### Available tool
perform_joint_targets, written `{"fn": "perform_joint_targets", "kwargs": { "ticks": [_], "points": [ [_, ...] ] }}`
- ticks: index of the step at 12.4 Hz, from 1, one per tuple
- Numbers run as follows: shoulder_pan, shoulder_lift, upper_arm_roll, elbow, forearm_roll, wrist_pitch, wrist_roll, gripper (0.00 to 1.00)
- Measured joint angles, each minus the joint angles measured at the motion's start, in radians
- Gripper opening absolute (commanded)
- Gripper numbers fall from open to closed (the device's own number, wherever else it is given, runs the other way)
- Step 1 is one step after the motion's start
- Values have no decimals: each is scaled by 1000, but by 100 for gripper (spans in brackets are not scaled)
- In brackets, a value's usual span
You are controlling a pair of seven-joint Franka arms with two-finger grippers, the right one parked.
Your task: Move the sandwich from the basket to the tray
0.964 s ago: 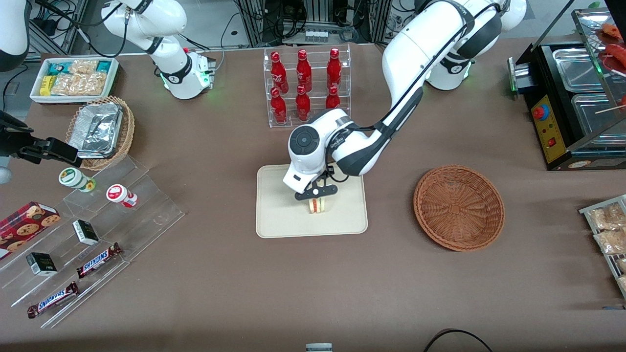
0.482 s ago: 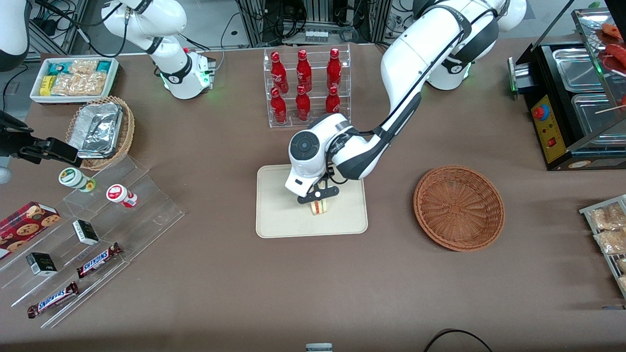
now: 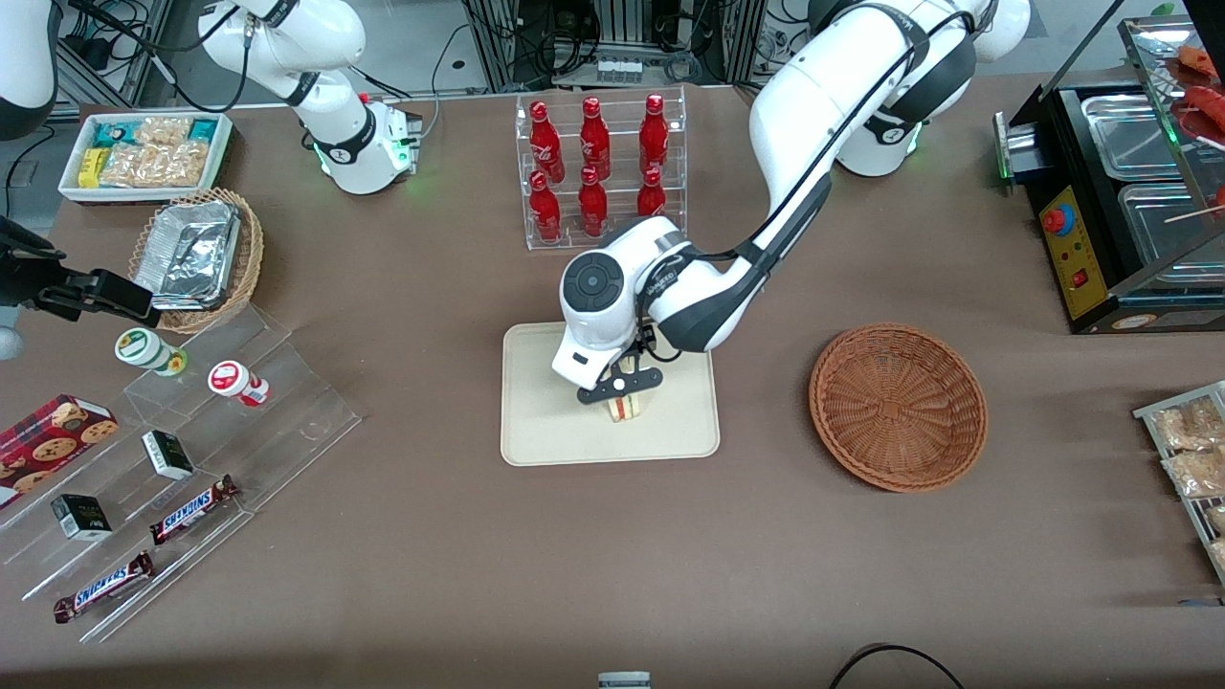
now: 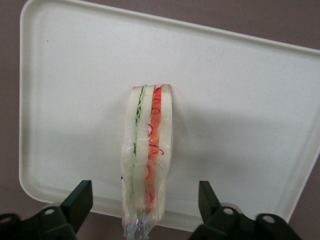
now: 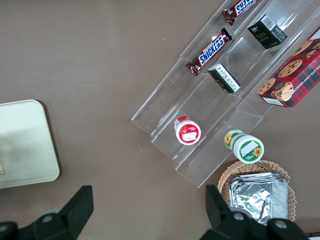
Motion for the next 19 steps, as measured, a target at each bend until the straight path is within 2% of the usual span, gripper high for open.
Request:
{"fn": "perform_joint_targets", "kwargs": {
  "ticks": [6,9,13,19],
  "points": [
    [5,-81,6,41,2,-70,87,100],
    [57,-137,10,43,7,-108,154,100],
    [165,-208,9,21,-11,-213,409,100],
    [421,-454,10,-222,-102,-231,838,100]
  ]
}}
